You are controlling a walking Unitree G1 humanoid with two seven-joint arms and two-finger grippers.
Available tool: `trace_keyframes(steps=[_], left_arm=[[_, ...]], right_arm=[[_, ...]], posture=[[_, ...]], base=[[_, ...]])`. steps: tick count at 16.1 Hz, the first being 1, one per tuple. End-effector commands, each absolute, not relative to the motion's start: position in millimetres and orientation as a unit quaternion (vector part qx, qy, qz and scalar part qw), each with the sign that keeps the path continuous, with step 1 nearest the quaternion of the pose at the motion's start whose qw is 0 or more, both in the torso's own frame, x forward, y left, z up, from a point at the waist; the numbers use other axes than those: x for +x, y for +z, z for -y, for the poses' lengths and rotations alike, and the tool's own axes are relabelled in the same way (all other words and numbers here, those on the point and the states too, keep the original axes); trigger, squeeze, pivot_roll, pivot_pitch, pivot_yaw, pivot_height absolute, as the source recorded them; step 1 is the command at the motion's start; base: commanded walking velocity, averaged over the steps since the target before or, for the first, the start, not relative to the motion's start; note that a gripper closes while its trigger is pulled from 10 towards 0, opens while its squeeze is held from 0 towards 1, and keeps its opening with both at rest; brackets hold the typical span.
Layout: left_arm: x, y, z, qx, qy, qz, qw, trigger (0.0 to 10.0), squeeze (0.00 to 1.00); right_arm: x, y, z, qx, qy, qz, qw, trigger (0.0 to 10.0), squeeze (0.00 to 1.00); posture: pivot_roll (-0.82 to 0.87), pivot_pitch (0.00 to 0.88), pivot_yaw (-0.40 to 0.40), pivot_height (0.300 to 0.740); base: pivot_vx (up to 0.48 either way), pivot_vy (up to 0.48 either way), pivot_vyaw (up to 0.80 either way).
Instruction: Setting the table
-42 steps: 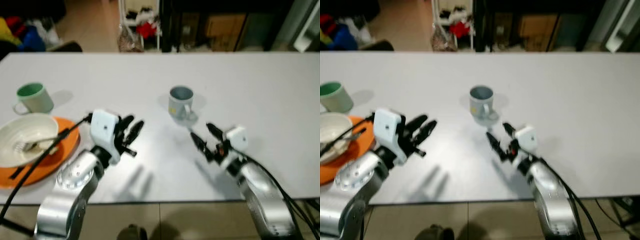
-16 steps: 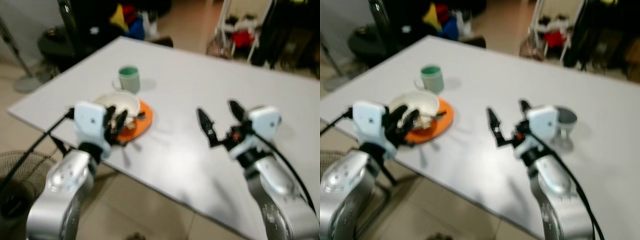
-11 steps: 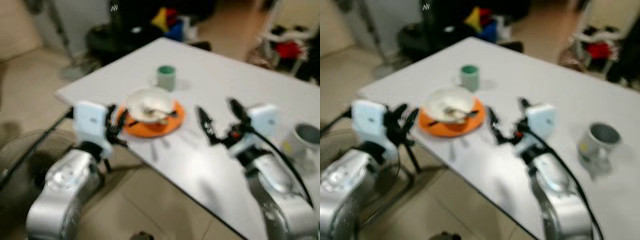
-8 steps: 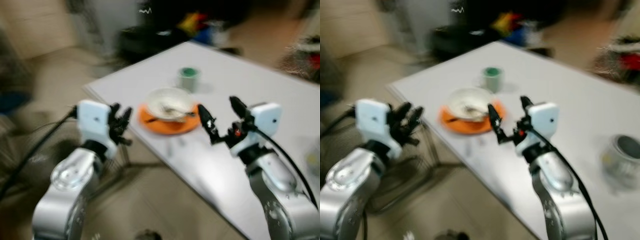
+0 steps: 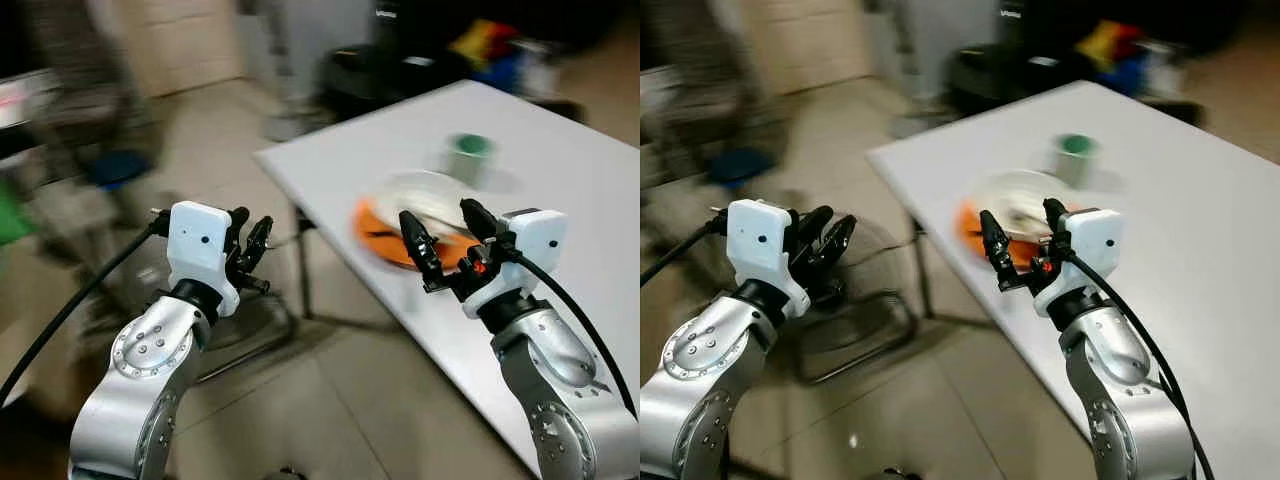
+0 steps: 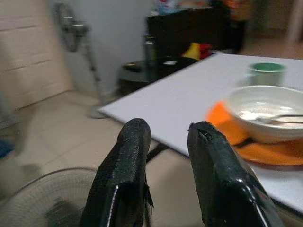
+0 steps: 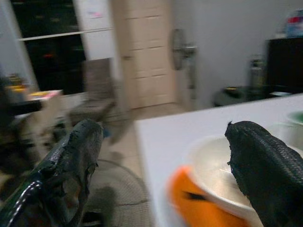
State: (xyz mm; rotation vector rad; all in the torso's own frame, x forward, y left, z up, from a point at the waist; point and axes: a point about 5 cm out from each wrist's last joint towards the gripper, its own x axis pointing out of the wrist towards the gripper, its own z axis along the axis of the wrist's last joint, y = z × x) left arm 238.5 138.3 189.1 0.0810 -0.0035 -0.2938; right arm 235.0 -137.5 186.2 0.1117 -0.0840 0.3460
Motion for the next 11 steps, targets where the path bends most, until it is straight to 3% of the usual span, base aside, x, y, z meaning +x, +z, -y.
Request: trace_keyframes(steps=[1,3,11], left_arm=[[239.2,190.8,-141.1,0.042,-0.143,0.004,0.989,10.0,0.0],[239.4,190.1,-139.4,0.042,-0.151,0.004,0.988,10.0,0.0],[240.5,189.1,-136.9,0.05,-0.153,0.008,0.987,10.0,0.0]], right_arm=[[235.5,187.6,133.2,0.064,0.185,0.041,0.98,10.0,1.0],[235.1,186.8,134.2,0.073,0.184,0.039,0.98,10.0,1.0],[234.5,180.3,135.6,0.085,0.196,0.025,0.977,10.0,1.0]], posture=[[0.08,0.0,0.058,0.74],[0.08,0.0,0.059,0.74],[0.09,0.0,0.041,0.74]], base=[[0.0,0.0,0.8],[0.0,0.306,0.8],[0.0,0.397,0.0]])
